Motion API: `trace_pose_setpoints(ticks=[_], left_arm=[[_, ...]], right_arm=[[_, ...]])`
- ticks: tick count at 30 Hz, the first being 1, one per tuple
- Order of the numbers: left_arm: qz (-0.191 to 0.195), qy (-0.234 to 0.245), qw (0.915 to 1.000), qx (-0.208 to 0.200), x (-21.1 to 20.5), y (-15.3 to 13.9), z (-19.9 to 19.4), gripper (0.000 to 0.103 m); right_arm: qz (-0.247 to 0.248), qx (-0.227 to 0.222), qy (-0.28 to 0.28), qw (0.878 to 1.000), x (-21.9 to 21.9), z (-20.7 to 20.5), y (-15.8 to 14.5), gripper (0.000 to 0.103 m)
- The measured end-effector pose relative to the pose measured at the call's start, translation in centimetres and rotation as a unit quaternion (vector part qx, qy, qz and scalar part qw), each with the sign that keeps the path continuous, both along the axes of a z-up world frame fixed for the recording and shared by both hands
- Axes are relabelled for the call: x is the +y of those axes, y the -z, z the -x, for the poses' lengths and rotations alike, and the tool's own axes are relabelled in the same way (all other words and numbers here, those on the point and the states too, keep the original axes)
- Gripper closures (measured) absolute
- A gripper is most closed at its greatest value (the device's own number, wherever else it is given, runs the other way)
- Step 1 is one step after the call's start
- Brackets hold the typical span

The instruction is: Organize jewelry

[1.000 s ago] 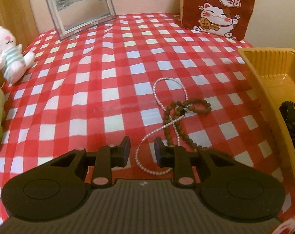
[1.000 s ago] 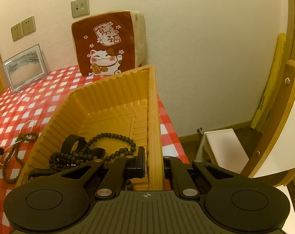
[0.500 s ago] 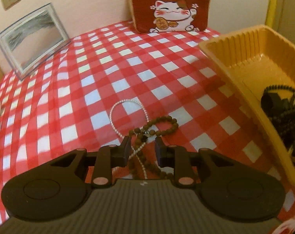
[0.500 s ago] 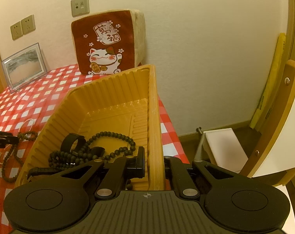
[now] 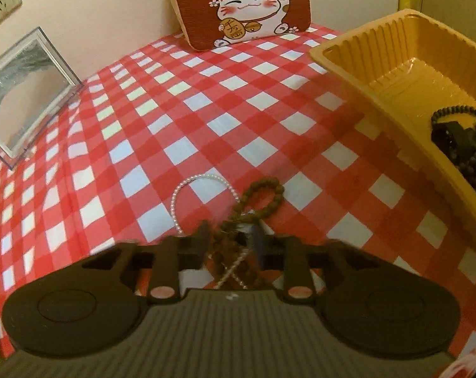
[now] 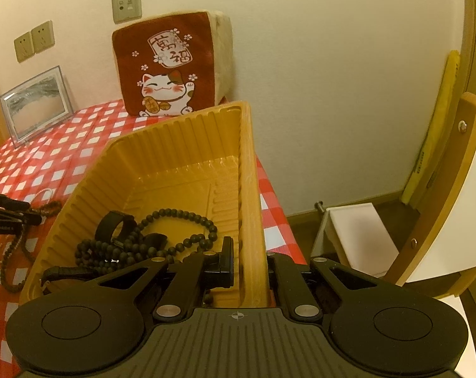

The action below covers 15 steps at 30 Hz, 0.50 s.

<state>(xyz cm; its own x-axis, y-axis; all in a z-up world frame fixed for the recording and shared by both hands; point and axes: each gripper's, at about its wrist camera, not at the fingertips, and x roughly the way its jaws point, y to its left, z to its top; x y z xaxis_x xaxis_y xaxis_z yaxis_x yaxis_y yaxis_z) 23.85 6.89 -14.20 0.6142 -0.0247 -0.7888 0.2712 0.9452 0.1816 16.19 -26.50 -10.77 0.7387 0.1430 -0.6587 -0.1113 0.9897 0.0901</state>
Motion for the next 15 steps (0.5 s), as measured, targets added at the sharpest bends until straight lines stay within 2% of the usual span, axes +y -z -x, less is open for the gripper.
trace_pose_setpoints(ticks=[1,3,9,15], left_arm=[[0.0,0.0,1.0,-0.002,0.0,-0.1,0.1,0.092],[0.008,0.001,1.0,0.002,0.2,-0.2,0.1,0.096],[0.045,-0.028,0.9986,-0.006,1.3,-1.5,0.9,0.097],[0.086,-0.063,0.9935,-0.039,3.1,-4.9,1.9,0.097]], right_arm=[[0.0,0.0,0.0,1.0,0.0,0.0,0.0,0.097],[0.0,0.001,0.001,1.0,0.0,0.0,0.0,0.097],[-0.001,0.002,0.001,1.0,0.0,-0.1,0.0,0.097],[-0.001,0.001,0.001,1.0,0.0,-0.1,0.1,0.097]])
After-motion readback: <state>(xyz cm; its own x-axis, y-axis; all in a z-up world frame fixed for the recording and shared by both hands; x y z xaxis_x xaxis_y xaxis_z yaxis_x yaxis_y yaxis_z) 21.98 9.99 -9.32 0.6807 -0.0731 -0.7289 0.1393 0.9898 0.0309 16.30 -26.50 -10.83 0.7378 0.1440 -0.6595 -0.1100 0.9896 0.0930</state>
